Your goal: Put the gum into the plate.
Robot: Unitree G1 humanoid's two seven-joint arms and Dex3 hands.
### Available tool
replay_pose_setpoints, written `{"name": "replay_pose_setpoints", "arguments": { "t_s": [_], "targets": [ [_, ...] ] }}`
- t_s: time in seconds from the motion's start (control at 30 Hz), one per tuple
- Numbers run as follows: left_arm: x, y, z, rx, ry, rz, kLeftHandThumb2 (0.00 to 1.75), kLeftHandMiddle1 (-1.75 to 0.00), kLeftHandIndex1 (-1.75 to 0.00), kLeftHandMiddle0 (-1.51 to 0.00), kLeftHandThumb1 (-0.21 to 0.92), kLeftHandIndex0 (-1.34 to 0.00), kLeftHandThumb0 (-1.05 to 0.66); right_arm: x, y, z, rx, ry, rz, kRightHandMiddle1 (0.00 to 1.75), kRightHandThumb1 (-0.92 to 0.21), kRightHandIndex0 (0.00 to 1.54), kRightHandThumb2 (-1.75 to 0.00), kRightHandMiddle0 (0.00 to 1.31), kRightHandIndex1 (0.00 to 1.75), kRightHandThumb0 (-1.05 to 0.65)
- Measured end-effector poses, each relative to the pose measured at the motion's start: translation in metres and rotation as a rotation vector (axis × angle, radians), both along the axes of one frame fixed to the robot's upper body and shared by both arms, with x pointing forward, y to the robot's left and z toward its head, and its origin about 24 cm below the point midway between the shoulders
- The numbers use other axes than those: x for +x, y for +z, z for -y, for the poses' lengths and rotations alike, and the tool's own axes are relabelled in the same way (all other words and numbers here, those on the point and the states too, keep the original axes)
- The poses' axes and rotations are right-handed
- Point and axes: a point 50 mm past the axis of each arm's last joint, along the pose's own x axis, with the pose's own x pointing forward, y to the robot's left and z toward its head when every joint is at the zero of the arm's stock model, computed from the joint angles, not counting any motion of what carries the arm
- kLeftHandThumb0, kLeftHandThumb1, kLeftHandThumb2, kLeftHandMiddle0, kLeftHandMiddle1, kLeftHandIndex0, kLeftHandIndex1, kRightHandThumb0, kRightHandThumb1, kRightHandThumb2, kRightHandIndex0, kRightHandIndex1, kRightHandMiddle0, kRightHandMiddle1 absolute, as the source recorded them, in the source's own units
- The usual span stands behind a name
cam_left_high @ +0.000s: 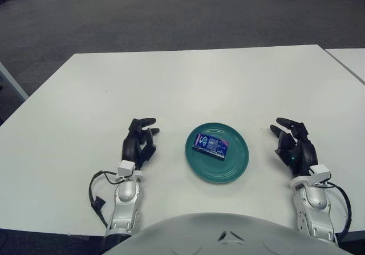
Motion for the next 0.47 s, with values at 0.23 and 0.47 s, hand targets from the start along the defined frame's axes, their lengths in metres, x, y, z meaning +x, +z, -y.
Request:
{"name": "replay_pose_setpoints", "arguments": {
  "t_s": [0.23, 0.47],
  "targets": [
    [-0.001, 0.001, 0.001, -0.013, -0.027, -0.013, 0.79, -0.91, -1.2, -0.41, 0.92, -0.15, -0.67, -0.002, 0.002, -0.004, 0.009, 0.009, -0.005, 1.12, -0.92, 0.27, -0.84, 0.03, 0.46, -0.77],
    [-0.013, 0.014, 0.016, 0.03, -0.038, -0.078, 0.72, -0.72, -1.13, -0.31, 0.92, -0.06, -0.64, -0.002, -0.004, -0.012, 0.032, 0.021, -0.021, 1.06, -0.92, 0.32, -0.82, 0.01, 0.38, -0.75]
  ]
}}
